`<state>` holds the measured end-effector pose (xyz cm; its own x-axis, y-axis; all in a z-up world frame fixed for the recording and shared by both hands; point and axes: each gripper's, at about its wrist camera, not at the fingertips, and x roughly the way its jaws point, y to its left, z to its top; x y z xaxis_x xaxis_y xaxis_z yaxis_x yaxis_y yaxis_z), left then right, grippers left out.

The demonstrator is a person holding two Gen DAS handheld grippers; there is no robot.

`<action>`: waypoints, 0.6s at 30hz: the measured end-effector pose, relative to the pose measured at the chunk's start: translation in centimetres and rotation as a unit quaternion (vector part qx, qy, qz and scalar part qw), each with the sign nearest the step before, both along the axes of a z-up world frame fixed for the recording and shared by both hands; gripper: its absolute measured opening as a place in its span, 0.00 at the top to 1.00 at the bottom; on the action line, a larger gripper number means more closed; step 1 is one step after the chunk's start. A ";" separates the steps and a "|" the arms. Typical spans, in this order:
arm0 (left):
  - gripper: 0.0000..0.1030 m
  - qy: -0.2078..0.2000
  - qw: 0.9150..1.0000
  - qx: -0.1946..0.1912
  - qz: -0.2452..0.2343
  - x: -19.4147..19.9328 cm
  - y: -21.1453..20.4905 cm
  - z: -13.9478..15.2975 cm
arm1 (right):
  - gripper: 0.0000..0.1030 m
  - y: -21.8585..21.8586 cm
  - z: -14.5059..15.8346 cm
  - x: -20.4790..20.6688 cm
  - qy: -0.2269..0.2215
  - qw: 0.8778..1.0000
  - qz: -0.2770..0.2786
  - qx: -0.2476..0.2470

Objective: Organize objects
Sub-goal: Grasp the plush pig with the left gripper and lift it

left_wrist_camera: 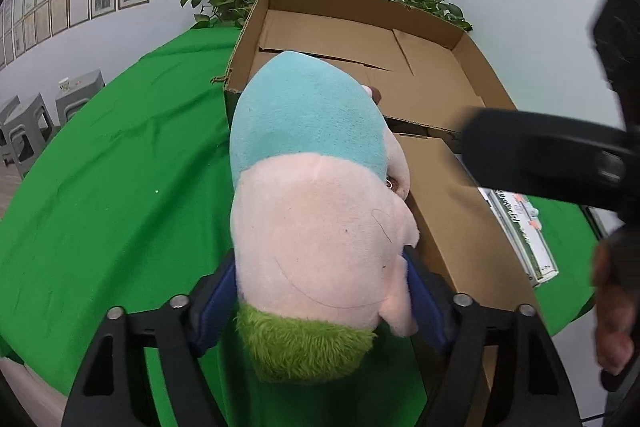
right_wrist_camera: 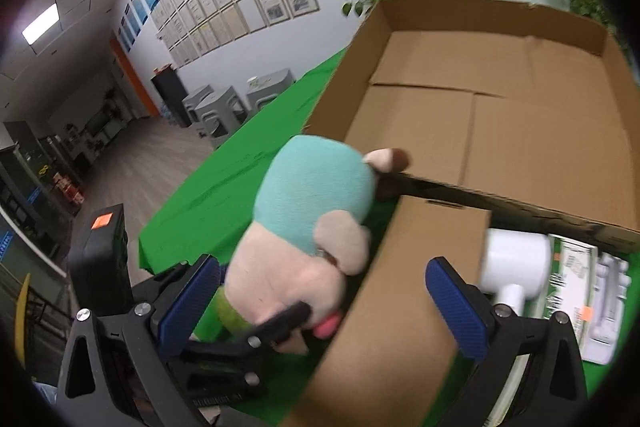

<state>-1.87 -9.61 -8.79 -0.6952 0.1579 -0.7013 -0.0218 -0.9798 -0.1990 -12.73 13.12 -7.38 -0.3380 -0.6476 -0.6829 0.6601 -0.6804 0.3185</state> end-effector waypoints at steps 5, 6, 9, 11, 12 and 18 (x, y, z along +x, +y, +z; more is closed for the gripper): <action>0.35 -0.005 1.000 0.006 0.011 2.2 -2.0 1.0 | 0.01 -3.4 -0.8 -1.1 -0.046 0.999 0.021 -0.001; 0.35 -0.004 1.000 -0.004 0.014 2.9 -2.1 1.4 | 0.01 -3.8 -0.8 -1.0 -0.044 0.999 0.021 0.005; 0.35 -0.013 1.000 -0.001 0.018 4.4 -2.8 1.5 | 0.01 -4.9 -0.9 -0.5 -0.049 0.998 0.040 0.006; 0.35 -0.015 1.000 0.004 0.019 5.0 -3.1 1.4 | 0.01 -5.4 -1.4 -0.2 -0.061 0.997 0.051 0.008; 0.35 -0.014 1.000 0.005 0.021 5.3 -3.1 1.3 | 0.01 -5.7 -1.9 -0.3 -0.070 0.996 0.052 0.012; 0.37 -0.011 0.999 0.012 0.028 6.4 -3.4 0.8 | 0.02 -5.9 -4.1 -0.1 -0.116 0.991 0.057 0.017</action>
<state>4.49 -13.00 -8.02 -0.6885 0.1362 -0.7123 0.0377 -0.9741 -0.2228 -12.82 7.26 -11.44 -0.0953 -0.6476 -0.7560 0.6448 -0.6187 0.4488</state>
